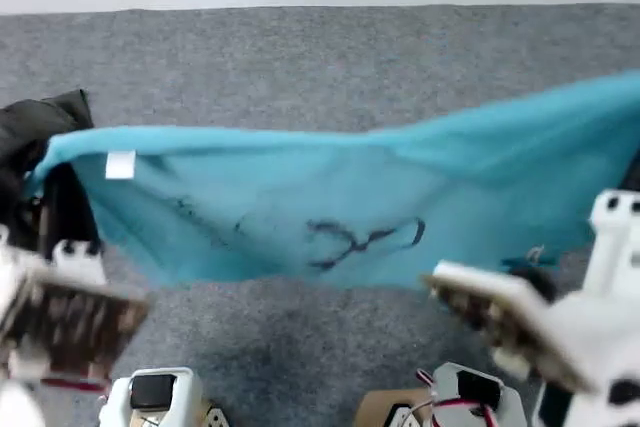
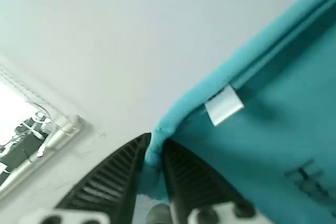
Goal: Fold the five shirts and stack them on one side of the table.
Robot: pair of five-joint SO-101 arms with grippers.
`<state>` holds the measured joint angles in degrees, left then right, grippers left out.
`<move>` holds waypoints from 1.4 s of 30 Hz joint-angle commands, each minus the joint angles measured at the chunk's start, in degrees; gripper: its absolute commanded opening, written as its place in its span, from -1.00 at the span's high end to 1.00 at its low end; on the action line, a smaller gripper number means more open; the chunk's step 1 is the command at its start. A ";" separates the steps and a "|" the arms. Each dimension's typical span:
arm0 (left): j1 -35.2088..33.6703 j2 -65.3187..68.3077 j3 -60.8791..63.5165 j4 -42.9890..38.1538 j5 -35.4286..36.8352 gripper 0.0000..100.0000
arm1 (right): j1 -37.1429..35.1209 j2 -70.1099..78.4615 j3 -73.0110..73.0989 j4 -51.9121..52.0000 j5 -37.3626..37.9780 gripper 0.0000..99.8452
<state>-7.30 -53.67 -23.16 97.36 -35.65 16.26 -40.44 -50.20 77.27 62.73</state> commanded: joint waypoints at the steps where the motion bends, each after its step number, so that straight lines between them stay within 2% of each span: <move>1: -0.70 -3.96 -1.27 0.18 -0.53 0.99 | 1.71 -2.51 -0.88 0.66 0.70 0.98; 6: -0.70 -9.85 -1.19 1.14 -4.31 0.99 | 1.71 -5.23 -0.79 0.75 2.11 0.98; 12: -0.70 -10.90 -0.40 3.08 -4.40 0.99 | 1.71 -5.41 0.26 1.89 2.20 0.98; 17: -0.70 -11.25 9.36 2.99 -4.40 0.99 | 1.45 -5.32 8.09 6.20 1.93 0.98; 22: -0.62 -10.81 23.43 1.67 -4.48 0.99 | 0.84 -5.41 22.15 5.85 2.02 0.98; 25: -0.62 -11.25 34.95 -4.66 -4.48 0.99 | -3.47 -5.41 29.71 5.85 2.20 0.98; 29: -0.62 -10.90 47.43 -17.58 -4.48 0.99 | -8.48 -5.32 40.26 2.24 1.93 0.98; 38: -0.44 -10.37 72.22 -46.86 -4.48 0.99 | -9.19 -5.32 65.58 -24.13 2.20 0.98; 42: -0.35 -3.87 76.44 -58.11 -5.01 0.99 | -10.42 -5.14 74.55 -36.26 2.46 0.98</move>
<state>-7.74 -61.76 52.35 47.60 -39.60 7.03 -44.66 20.75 50.02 64.57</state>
